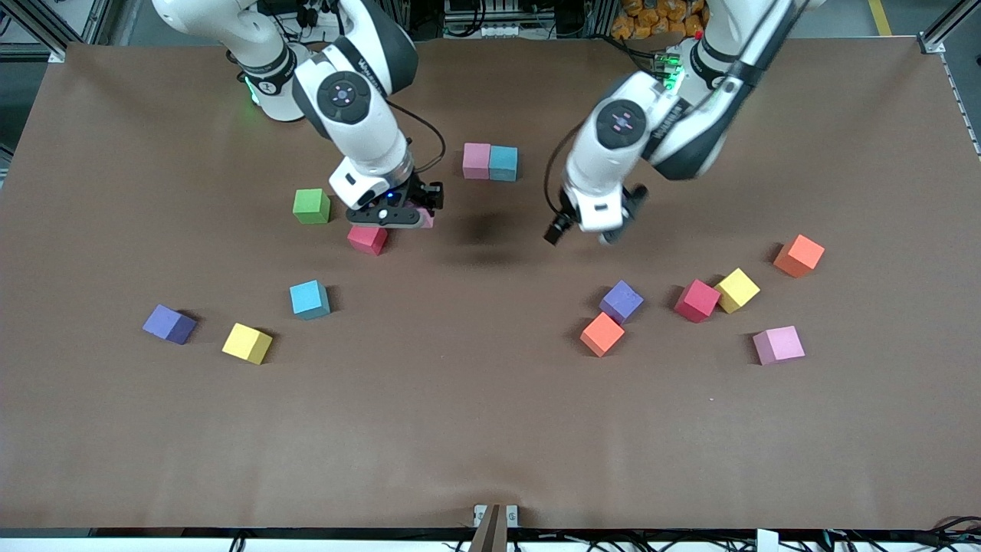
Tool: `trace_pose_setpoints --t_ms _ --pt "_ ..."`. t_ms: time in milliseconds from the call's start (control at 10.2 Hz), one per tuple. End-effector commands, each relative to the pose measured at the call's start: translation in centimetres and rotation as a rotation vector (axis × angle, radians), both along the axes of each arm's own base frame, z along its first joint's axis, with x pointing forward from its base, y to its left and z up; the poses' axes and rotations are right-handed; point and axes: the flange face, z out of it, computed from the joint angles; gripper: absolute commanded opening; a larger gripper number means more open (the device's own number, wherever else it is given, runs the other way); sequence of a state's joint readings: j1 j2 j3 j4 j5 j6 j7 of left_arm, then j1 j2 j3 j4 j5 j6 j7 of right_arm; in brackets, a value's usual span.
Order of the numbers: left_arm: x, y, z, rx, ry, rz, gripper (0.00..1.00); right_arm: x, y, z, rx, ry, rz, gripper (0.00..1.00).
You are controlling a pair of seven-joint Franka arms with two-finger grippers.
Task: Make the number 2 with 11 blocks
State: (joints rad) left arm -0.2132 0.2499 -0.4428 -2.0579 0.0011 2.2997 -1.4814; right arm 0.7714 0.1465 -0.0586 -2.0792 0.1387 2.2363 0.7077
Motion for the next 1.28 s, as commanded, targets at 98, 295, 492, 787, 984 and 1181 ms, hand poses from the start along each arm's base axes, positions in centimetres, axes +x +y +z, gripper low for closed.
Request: trace_pose_setpoints --t_ms 98,295,492,787,984,1181 --pt "6.1 5.0 -1.5 0.033 -0.032 -0.241 1.0 -1.5 4.2 -2.2 -0.009 0.006 0.017 0.53" --pt "7.1 6.5 -2.5 0.07 -0.054 -0.516 1.0 -3.1 7.4 -4.3 0.001 -0.015 0.013 0.52" --pt "7.8 6.5 -3.9 0.128 -0.068 -0.77 1.0 -4.1 9.2 -5.6 -0.004 -0.014 0.04 0.53" --pt "8.4 6.4 -5.1 0.123 -0.061 -1.074 1.0 -5.1 12.8 -6.8 -0.007 -0.017 0.042 0.53" --pt "8.0 6.5 -6.3 0.106 -0.038 -1.269 1.0 -7.1 15.1 -8.6 -0.026 -0.012 0.048 0.53" --pt "7.7 6.4 -6.4 0.094 -0.035 -1.44 1.0 -8.6 17.4 -9.3 -0.032 -0.022 0.049 0.53"
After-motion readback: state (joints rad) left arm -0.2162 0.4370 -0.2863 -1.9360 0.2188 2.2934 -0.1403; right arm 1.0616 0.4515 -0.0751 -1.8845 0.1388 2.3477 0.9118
